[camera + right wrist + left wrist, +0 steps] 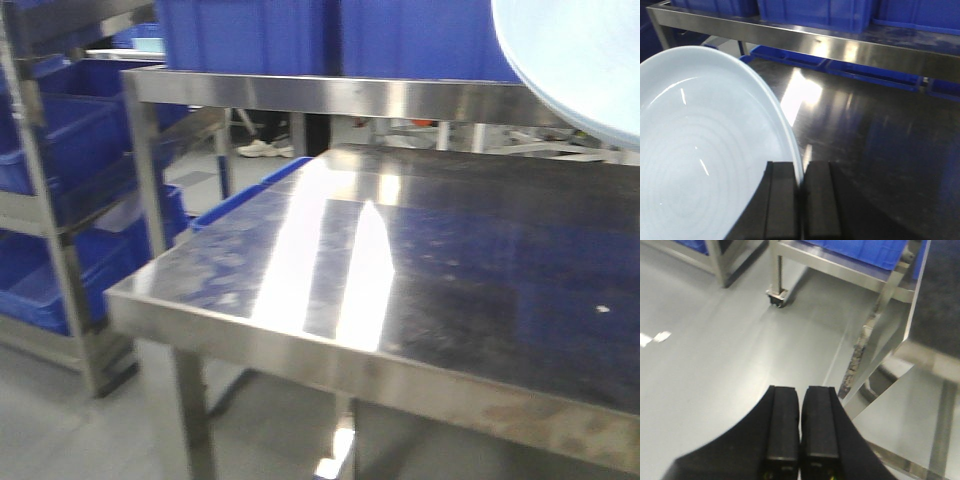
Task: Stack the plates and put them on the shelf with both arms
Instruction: 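Drive the base to the blue bin rack holding the plates in the right gripper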
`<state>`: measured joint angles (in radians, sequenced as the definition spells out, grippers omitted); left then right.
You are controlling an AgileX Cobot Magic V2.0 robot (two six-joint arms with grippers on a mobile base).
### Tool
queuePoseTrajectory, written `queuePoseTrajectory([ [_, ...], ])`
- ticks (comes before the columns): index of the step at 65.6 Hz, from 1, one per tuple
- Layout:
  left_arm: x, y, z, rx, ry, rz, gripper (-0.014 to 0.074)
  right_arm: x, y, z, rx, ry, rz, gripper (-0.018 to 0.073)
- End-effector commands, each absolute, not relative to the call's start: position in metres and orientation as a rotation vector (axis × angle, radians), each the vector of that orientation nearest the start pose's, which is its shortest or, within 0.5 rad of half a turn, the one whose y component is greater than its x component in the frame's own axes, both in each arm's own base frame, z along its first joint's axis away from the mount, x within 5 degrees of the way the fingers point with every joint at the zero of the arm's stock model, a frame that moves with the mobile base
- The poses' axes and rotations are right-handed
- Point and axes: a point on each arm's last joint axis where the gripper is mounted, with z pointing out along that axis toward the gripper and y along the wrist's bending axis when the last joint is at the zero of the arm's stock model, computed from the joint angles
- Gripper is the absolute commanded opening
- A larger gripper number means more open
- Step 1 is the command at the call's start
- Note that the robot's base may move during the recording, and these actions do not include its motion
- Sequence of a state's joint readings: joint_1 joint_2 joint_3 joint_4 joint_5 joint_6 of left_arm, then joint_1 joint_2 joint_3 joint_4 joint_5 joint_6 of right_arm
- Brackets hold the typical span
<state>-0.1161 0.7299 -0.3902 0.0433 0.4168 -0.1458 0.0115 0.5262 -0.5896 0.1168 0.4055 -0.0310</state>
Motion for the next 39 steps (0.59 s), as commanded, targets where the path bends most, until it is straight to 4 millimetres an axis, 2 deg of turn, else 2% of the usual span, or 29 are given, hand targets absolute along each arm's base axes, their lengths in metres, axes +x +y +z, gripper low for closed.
queuePoseTrajectory([
  [1,0.1397,-0.0148,0.2573,-0.009,2.137,-0.12,0.0104,0.1084,0.0041,0.353,0.043,1.699,0.103,0.0057],
  [39,0.1397,-0.0148,0.2573,-0.009,2.137,-0.12,0.0103,0.1084,0.0041,0.353,0.043,1.699,0.103,0.0057],
])
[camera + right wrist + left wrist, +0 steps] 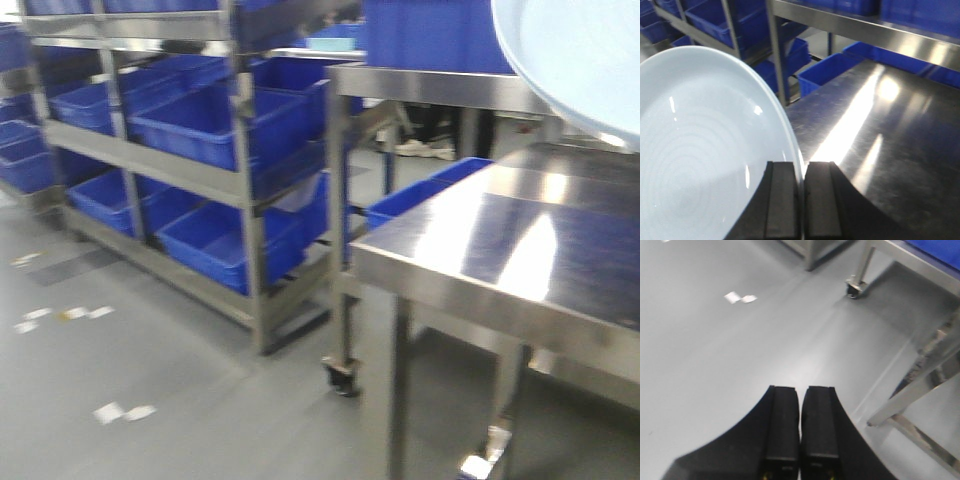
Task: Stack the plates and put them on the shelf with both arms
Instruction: 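Drive the base to the blue bin rack holding the plates in the right gripper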
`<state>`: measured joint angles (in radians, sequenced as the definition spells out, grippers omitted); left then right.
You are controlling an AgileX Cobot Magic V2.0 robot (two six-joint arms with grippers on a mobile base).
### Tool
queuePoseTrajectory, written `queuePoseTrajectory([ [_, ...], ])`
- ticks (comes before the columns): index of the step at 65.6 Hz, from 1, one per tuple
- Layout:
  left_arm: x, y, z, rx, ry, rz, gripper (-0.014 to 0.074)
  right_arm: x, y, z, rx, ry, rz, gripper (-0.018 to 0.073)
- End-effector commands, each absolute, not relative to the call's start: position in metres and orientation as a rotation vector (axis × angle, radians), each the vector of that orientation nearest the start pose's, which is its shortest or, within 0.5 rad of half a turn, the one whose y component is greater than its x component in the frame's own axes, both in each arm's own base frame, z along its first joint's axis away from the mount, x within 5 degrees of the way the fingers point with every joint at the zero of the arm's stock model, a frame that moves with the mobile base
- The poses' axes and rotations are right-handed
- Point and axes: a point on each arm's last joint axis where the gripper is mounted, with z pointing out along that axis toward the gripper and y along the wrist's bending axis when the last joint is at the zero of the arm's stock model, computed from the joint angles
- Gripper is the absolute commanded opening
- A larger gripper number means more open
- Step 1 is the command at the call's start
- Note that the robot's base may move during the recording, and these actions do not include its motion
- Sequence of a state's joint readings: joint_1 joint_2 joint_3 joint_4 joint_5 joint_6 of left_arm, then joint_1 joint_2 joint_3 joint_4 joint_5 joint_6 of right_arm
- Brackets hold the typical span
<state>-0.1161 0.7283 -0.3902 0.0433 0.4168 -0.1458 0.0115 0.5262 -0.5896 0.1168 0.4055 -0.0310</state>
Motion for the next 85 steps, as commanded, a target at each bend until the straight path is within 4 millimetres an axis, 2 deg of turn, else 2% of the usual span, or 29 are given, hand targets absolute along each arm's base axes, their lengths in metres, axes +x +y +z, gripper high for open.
queuePoseTrajectory([
  [1,0.1397,-0.0148,0.2573,-0.009,2.137,-0.12,0.0103,0.1084,0.0041,0.353,0.043,1.699,0.103,0.0057],
  [85,0.1397,-0.0148,0.2573,-0.009,2.137,-0.12,0.0103,0.1084,0.0041,0.353,0.043,1.699,0.103,0.0057],
])
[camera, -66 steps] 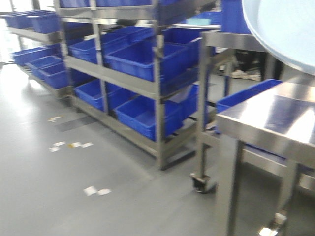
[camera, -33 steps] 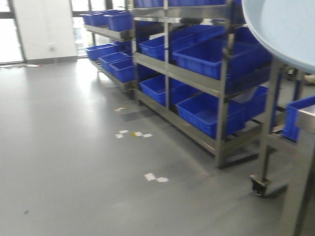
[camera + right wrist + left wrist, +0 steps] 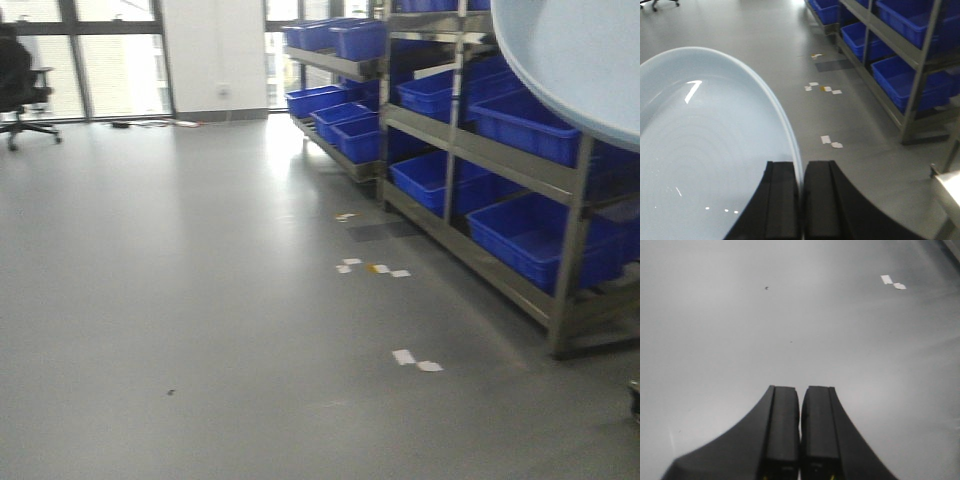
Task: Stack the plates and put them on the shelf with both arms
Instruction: 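Drive the base to the blue bin rack holding the plates in the right gripper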
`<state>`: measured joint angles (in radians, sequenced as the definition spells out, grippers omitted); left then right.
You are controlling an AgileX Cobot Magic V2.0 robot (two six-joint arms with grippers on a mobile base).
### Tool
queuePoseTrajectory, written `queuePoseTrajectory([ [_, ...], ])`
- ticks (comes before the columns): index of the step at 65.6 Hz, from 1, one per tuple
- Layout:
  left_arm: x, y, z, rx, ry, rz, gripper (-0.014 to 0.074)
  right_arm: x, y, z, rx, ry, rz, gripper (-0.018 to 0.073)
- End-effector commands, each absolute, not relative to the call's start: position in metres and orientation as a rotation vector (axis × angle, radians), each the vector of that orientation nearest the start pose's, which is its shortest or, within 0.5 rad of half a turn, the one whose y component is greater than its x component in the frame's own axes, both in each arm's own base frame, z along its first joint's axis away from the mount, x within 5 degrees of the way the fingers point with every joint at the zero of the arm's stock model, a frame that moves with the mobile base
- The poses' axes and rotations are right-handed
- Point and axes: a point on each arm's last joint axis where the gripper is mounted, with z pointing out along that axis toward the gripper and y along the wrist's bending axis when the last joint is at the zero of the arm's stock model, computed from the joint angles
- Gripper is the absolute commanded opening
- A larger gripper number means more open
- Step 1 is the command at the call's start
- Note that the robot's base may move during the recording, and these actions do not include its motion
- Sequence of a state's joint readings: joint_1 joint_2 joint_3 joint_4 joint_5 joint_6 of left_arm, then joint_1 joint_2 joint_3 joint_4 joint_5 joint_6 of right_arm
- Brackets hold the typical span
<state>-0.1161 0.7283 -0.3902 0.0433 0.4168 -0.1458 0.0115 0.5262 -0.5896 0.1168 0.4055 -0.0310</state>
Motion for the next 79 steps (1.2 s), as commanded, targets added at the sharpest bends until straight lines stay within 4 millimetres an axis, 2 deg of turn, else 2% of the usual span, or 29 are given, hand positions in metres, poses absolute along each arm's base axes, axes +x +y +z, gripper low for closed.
queuePoseTrajectory([
  [1,0.1397,-0.0148,0.2573,-0.009,2.137,-0.12,0.0103,0.1084,0.0041,0.353,0.043,1.699,0.103,0.0057],
  [79,0.1397,-0.0148,0.2573,-0.009,2.137,-0.12,0.0103,0.1084,0.0041,0.353,0.043,1.699,0.103,0.0057],
])
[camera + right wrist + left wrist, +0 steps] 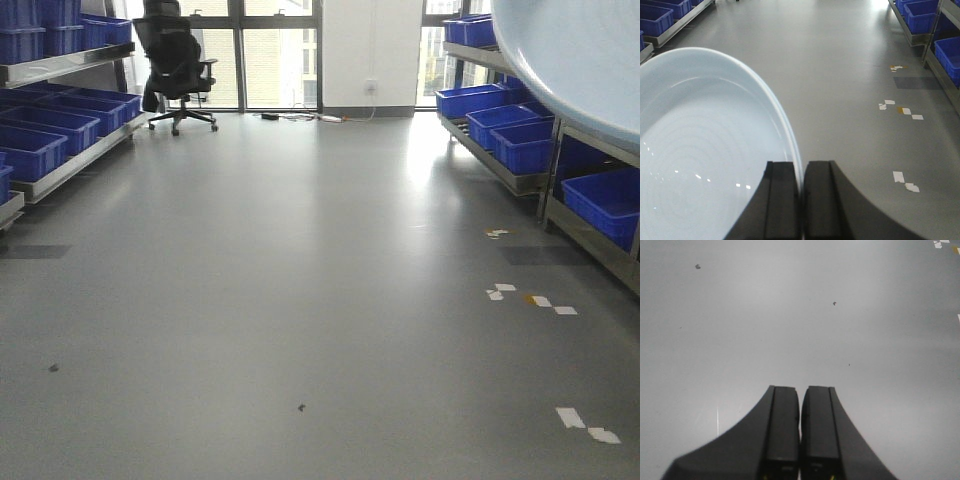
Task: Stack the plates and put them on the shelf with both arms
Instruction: 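Drive the base to the blue bin rack holding the plates in the right gripper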
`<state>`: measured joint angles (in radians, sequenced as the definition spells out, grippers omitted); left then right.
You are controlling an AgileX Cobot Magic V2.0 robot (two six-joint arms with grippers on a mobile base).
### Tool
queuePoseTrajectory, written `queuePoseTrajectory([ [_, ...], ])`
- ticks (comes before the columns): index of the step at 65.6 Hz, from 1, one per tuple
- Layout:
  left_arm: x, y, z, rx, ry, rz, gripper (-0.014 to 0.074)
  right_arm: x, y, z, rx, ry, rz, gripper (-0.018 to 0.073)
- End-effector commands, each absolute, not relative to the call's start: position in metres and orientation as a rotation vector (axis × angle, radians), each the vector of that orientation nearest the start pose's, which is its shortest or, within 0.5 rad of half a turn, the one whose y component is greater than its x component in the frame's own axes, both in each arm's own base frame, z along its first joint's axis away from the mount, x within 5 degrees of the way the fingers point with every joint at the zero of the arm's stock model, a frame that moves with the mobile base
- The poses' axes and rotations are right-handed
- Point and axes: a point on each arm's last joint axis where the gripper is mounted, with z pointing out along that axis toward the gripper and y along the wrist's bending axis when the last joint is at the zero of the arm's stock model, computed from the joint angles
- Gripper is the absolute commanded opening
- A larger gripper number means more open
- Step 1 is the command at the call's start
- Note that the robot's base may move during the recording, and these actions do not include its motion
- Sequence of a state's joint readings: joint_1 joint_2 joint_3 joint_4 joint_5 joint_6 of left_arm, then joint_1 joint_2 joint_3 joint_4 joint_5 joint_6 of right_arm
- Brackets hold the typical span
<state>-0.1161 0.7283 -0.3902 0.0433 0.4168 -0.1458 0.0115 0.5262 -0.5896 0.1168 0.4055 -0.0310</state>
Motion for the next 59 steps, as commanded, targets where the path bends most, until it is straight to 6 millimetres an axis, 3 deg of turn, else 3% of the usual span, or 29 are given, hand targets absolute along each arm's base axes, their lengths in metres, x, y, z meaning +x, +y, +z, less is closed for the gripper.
queuePoseTrajectory([
  [1,0.1397,-0.0148,0.2573,-0.009,2.137,-0.12,0.0103,0.1084,0.0041,0.353,0.043,1.699,0.103,0.0057],
  [59,0.1397,-0.0148,0.2573,-0.009,2.137,-0.12,0.0103,0.1084,0.0041,0.353,0.043,1.699,0.103,0.0057],
])
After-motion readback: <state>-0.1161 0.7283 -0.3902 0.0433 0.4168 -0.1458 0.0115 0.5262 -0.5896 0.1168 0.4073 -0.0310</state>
